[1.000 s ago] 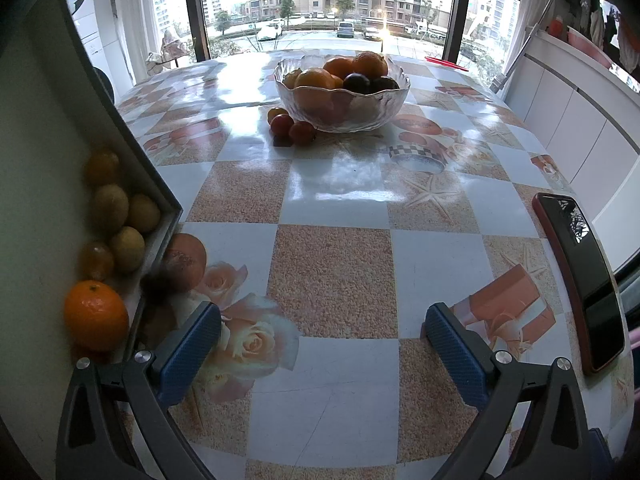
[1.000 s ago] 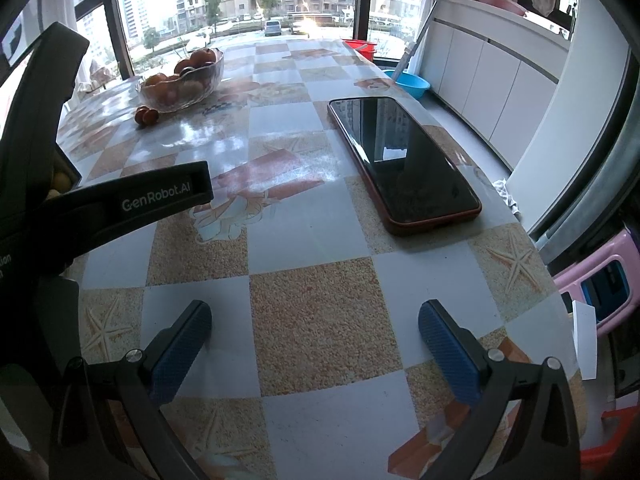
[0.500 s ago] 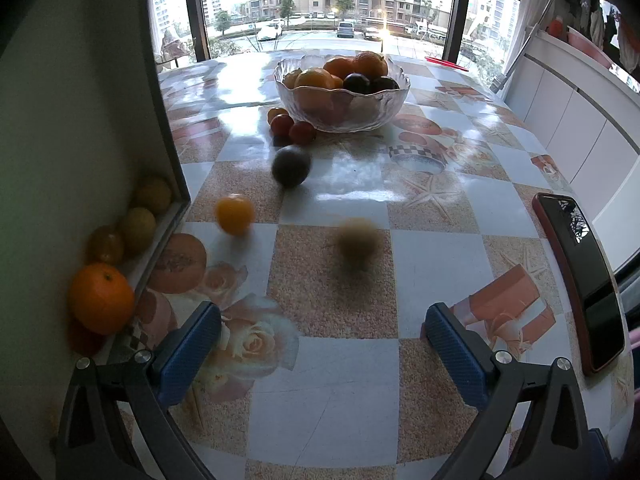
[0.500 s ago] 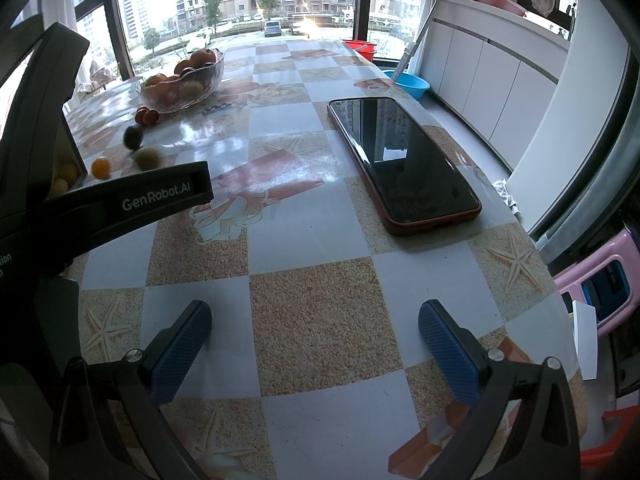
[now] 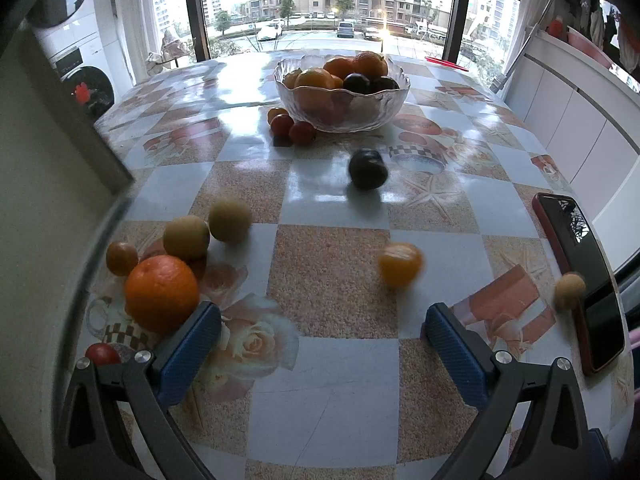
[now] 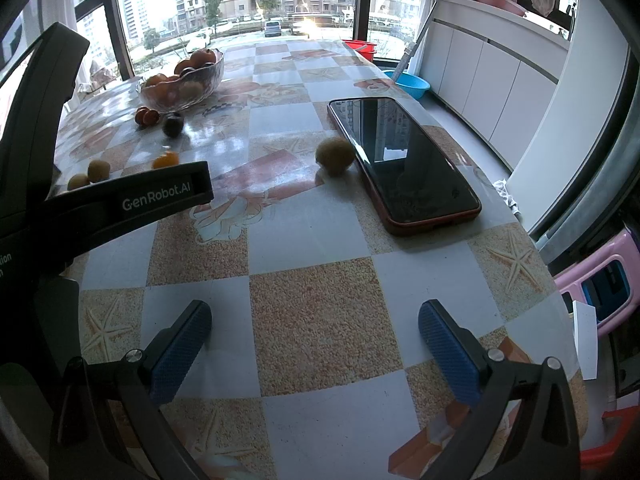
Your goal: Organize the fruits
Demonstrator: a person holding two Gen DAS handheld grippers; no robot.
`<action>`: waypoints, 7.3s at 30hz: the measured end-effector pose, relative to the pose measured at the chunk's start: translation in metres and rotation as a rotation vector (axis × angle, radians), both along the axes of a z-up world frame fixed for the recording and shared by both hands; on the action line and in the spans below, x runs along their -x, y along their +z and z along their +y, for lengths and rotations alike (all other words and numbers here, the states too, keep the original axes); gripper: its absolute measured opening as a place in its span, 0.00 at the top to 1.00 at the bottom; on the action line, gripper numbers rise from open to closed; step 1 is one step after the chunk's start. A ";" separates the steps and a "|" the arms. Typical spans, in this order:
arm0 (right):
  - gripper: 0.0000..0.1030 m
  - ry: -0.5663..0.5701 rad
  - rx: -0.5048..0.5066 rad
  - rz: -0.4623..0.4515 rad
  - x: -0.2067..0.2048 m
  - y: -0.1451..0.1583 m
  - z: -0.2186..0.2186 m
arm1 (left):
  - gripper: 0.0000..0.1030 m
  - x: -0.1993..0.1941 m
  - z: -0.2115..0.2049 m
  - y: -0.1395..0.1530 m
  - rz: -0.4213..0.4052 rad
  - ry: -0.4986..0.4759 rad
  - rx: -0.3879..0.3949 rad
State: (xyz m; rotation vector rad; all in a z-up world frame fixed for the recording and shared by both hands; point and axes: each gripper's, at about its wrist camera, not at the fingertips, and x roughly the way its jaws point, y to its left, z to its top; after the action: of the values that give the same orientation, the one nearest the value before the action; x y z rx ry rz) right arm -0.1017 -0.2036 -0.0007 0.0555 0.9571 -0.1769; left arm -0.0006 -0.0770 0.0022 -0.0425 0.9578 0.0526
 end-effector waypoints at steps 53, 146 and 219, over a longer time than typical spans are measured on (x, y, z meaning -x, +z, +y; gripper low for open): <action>0.00 0.130 -0.044 0.092 -0.002 0.003 0.001 | 0.00 0.112 0.097 0.015 0.021 -0.048 -0.080; 0.75 0.806 -0.201 0.212 -0.034 0.035 0.339 | 0.78 0.125 0.322 0.032 -0.088 0.191 -0.035; 0.00 0.250 -0.021 -0.012 -0.011 -0.002 0.066 | 0.01 0.109 0.154 0.007 -0.064 -0.002 -0.087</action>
State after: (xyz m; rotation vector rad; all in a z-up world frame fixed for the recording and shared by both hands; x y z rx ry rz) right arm -0.0907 -0.1372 -0.0029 -0.0436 0.9452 0.0637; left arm -0.1092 0.0765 0.0089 0.0368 0.8906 0.0903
